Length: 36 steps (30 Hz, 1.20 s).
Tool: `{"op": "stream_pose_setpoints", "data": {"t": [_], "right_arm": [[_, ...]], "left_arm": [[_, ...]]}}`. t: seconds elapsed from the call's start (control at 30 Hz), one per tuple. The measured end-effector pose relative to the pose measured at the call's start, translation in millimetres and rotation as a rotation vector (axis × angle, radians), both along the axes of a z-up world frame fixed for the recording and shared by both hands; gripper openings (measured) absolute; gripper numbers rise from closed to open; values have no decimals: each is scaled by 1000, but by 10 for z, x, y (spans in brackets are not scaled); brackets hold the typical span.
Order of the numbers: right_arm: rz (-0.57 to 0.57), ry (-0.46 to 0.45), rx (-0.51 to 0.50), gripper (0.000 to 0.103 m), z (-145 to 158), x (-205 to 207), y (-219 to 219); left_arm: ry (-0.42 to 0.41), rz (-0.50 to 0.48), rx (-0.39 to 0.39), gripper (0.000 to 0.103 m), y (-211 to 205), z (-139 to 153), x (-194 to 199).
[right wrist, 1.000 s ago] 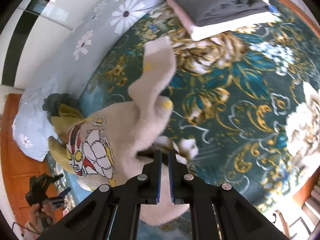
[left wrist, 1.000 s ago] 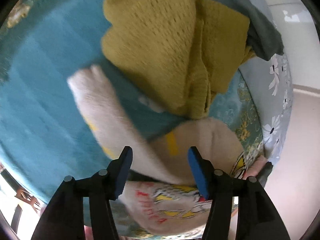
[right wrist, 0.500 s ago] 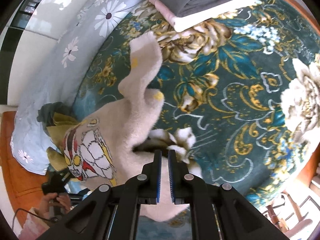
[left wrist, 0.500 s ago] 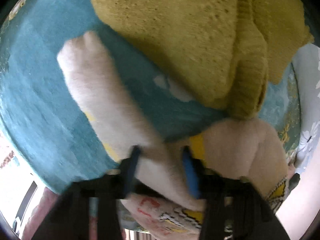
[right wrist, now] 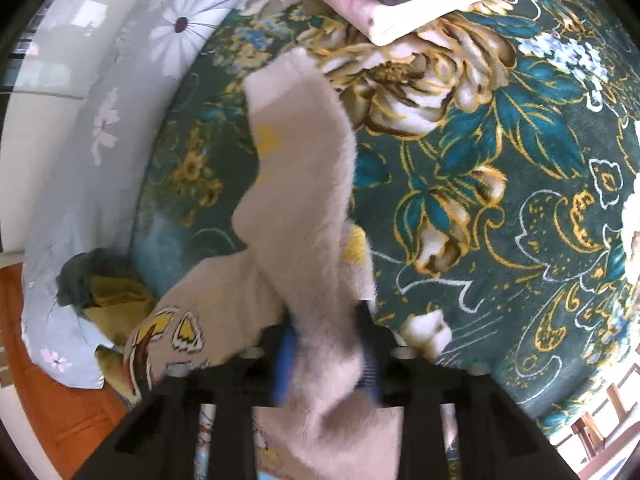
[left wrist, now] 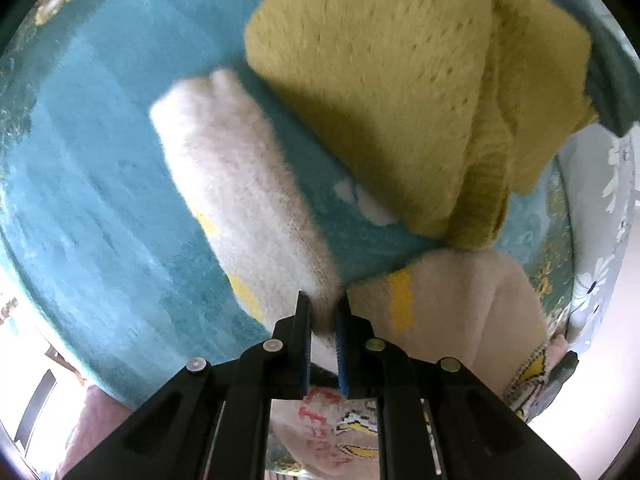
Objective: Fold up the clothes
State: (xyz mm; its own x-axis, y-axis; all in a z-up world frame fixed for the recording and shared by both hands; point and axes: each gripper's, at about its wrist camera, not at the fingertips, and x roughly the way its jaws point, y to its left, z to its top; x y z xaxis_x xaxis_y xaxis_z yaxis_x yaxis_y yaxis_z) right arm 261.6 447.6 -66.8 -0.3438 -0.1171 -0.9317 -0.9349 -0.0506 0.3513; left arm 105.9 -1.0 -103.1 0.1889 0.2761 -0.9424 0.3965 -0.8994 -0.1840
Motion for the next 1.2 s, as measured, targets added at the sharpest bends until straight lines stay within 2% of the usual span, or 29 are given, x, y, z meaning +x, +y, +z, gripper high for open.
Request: {"op": "stream_pose_setpoints", "data": {"t": [0.1, 0.2, 0.37, 0.43, 0.5, 0.57, 0.7, 0.77, 0.87, 0.93, 1.0, 1.07, 1.13, 1.2], "right_arm": [[23, 28, 19, 12, 116, -10, 20], [28, 134, 71, 11, 408, 16, 35], [12, 419, 230, 10, 1205, 229, 30], [7, 460, 253, 10, 1338, 319, 49], [12, 472, 247, 10, 1364, 328, 61], [29, 479, 245, 10, 1379, 276, 47], [79, 496, 247, 10, 1463, 14, -32], [110, 505, 254, 10, 1547, -37, -108], [170, 524, 280, 10, 1755, 85, -221], [182, 539, 259, 10, 1877, 257, -309], [195, 562, 233, 10, 2020, 437, -413], [239, 582, 251, 10, 2192, 524, -485], [284, 565, 269, 10, 2256, 484, -484], [315, 512, 265, 10, 2102, 314, -417]], "left_arm": [[133, -1, 21, 9, -79, 359, -24], [298, -15, 77, 9, -193, 857, -84], [631, 21, 182, 8, -749, 1891, -168], [706, 36, 181, 8, -1027, 2150, -162], [747, 49, 199, 8, -1152, 2284, -103], [773, 45, 177, 8, -1056, 2456, -172], [771, 59, 190, 8, -1003, 2515, -277], [803, 32, 192, 8, -1074, 2637, -208], [826, 15, 195, 8, -1401, 2703, 39], [791, 49, 240, 8, -1663, 2778, 233], [807, 46, 263, 8, -1794, 2931, 363], [831, 9, 233, 8, -1815, 3053, 364], [832, -15, 211, 8, -1752, 2989, 261], [779, -8, 190, 8, -1636, 2692, 67]]}}
